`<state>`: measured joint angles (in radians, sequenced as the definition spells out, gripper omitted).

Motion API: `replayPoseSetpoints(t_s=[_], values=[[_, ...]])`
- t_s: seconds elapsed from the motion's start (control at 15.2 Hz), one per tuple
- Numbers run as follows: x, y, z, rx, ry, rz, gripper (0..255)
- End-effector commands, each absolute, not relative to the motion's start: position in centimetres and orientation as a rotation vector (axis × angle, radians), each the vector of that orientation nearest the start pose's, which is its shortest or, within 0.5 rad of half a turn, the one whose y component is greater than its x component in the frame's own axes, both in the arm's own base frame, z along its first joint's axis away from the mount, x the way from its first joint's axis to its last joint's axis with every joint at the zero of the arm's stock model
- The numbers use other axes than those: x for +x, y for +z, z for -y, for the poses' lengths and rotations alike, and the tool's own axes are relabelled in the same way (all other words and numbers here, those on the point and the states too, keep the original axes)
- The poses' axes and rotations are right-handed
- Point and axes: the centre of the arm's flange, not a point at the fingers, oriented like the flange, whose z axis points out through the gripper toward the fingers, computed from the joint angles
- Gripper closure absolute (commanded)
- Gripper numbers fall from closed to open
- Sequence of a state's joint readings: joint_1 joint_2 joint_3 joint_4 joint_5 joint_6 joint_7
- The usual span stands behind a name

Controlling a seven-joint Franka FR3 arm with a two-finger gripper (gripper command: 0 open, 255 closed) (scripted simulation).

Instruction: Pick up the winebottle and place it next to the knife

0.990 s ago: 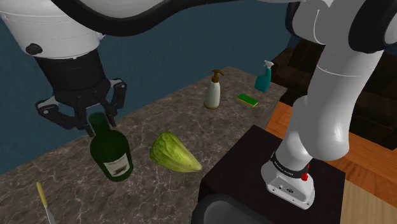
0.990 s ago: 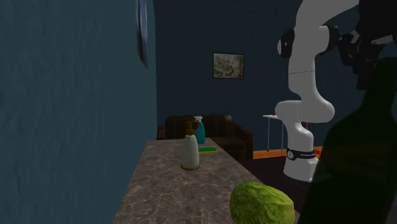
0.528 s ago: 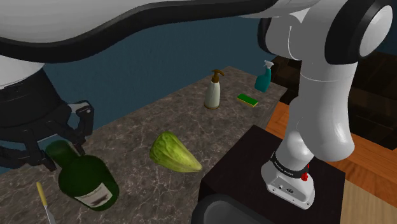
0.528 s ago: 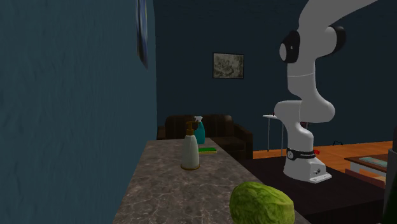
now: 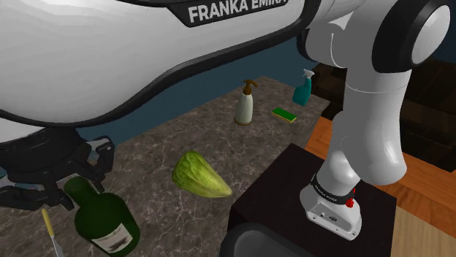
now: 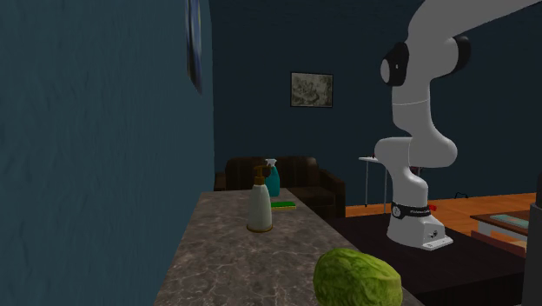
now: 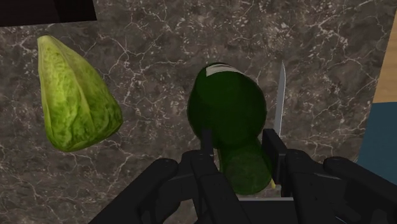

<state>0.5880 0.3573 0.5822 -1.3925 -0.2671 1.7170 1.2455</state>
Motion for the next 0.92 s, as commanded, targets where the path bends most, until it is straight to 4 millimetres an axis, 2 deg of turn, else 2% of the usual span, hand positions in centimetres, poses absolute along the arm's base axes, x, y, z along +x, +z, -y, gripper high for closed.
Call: replayPoseSetpoints(t_s=[0.0, 0.66, 0.86], values=[[33.2, 52.5, -57.0, -3.139, -0.120, -0.112, 255], [33.2, 47.2, -57.0, -3.139, -0.120, -0.112, 255], [33.2, 47.2, -57.0, -3.139, -0.120, -0.112, 255]])
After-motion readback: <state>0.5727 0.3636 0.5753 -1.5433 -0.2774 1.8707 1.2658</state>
